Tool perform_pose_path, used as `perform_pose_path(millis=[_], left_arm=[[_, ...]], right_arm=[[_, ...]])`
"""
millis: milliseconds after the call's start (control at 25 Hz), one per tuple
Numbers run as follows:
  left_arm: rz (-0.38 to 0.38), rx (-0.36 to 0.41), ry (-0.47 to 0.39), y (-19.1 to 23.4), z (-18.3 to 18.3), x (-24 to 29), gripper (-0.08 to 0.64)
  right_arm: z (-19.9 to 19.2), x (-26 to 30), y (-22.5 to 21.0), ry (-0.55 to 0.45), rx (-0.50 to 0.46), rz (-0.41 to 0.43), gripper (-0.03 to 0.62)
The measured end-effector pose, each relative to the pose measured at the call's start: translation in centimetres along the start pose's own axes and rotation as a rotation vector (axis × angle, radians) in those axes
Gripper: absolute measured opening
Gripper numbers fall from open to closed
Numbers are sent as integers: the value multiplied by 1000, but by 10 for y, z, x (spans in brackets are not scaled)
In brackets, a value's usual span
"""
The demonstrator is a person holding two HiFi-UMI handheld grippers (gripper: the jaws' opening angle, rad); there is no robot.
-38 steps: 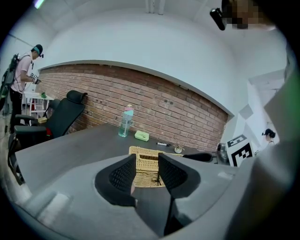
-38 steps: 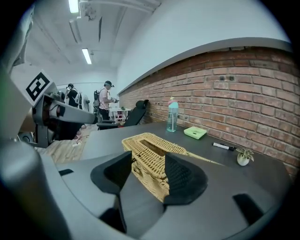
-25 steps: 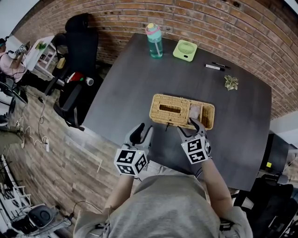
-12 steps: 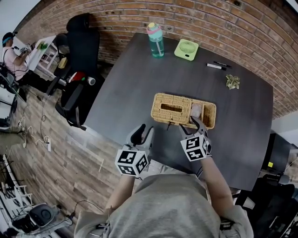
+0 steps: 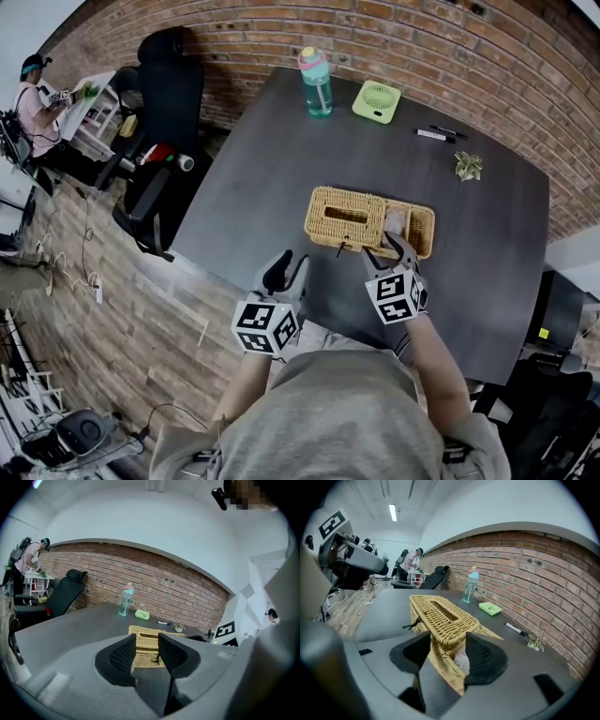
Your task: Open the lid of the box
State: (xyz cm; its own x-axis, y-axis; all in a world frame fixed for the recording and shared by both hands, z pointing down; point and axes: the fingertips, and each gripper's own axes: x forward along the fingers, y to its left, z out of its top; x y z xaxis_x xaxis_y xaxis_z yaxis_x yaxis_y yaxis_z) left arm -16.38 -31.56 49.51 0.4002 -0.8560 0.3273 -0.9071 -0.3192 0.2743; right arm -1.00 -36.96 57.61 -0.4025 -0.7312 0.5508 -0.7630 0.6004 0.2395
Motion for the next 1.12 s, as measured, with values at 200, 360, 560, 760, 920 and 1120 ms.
perform_pose_path(millis=[200, 360, 560, 760, 920, 1120], left_arm=[[-4, 2, 2, -2, -2, -3, 150], [0, 2, -2, -1, -1, -6, 150], [3, 3, -11, 0, 1, -9, 150], [3, 3, -13, 0, 1, -11, 150], [-1, 4, -15, -1, 1, -12, 150], [0, 4, -12, -3, 2, -9, 150]], right_arm=[[13, -5, -4, -25, -30, 3, 228], [25, -12, -8, -50, -54, -8, 204], [42, -18, -16, -84, -88, -14, 190], [56, -20, -23, -102, -113, -2, 173], [69, -21, -28, -122, -126, 1, 151], [79, -18, -40, -140, -123, -2, 133]])
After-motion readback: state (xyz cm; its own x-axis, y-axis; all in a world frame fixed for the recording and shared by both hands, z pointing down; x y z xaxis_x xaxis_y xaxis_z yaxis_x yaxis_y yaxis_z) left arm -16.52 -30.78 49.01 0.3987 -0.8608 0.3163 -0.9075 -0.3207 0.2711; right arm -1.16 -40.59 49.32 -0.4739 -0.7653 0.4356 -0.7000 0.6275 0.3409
